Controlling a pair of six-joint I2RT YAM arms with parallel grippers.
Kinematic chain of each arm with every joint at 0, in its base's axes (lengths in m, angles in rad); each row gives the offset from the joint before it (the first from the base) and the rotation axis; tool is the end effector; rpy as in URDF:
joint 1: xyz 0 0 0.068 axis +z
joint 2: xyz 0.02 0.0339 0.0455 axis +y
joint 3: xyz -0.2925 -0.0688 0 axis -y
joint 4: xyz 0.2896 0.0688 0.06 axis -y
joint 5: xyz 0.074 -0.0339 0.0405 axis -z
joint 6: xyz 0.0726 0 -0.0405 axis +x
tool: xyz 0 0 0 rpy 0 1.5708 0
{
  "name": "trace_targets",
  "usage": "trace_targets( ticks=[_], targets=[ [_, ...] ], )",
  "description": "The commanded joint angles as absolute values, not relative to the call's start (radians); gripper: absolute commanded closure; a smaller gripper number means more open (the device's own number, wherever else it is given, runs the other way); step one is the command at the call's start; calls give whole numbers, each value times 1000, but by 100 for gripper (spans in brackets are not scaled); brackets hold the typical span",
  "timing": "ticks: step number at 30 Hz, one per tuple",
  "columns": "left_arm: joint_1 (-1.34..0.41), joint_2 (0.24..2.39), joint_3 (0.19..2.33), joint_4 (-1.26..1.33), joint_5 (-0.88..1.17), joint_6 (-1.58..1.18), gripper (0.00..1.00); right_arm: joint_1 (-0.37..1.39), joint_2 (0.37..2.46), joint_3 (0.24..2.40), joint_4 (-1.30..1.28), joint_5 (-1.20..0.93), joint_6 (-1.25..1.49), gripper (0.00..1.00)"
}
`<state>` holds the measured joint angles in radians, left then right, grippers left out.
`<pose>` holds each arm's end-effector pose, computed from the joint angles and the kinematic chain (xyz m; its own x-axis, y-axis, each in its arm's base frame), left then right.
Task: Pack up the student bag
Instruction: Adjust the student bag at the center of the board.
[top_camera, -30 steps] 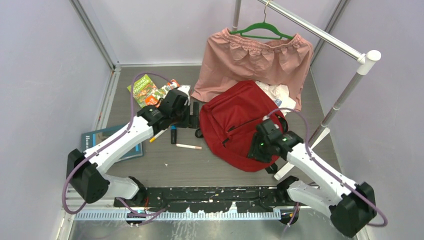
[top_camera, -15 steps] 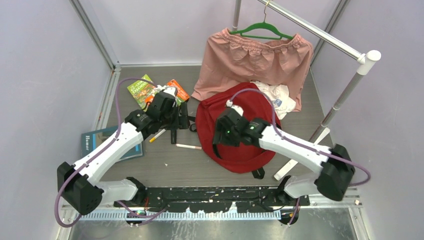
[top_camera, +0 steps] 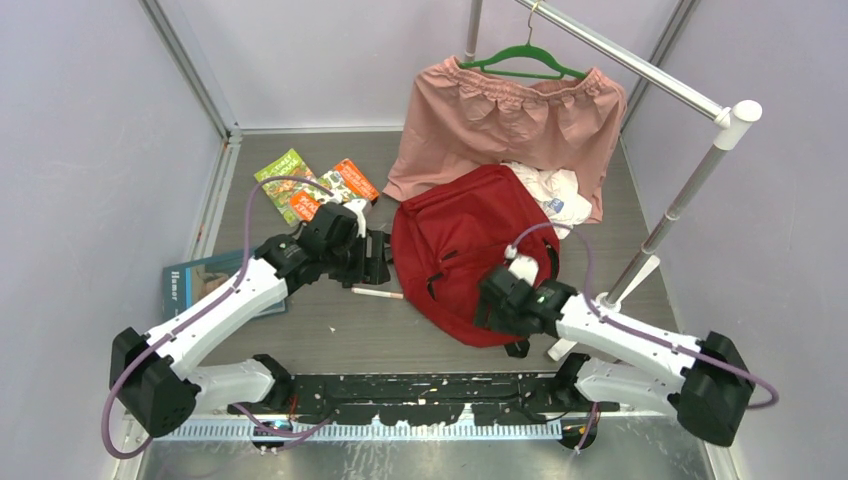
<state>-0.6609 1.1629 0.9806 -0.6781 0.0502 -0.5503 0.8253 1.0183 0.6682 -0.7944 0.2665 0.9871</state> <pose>0.2308 -0.1841 0.2774 -0.8442 -0.0052 -0.5360 0.2316 0.8983 -0.3735 0.1624 0.1477 0.1884 -0.8702 0.2441 -0.4280 0.1654 0.9630 0.2129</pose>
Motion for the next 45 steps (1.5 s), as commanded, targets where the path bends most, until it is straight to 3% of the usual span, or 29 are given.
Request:
trace_targets(
  ticks=[1, 6, 13, 19, 27, 34, 41, 45],
  targets=[
    [-658, 1169, 979, -612, 53, -583, 29, 1010, 1088, 641, -575, 208, 1180, 26],
    [-662, 1196, 1004, -633, 42, -586, 29, 1071, 1287, 860, -563, 222, 1063, 22],
    [-661, 1183, 1018, -658, 63, -555, 27, 1080, 1184, 945, -678, 441, 876, 17],
    [-741, 1235, 1052, -593, 180, -526, 27, 1058, 1083, 886, -933, 595, 1064, 15],
    [-931, 1434, 1127, -438, 263, -570, 27, 1056, 774, 772, -1108, 706, 1370, 15],
    [-960, 1481, 1020, -307, 301, -668, 30, 1052, 728, 698, -996, 607, 1397, 35],
    [-966, 1488, 978, -282, 310, -695, 30, 994, 848, 708, -905, 526, 1343, 41],
    [-972, 1467, 957, -272, 307, -704, 30, 940, 856, 676, -836, 490, 1314, 53]
  ],
)
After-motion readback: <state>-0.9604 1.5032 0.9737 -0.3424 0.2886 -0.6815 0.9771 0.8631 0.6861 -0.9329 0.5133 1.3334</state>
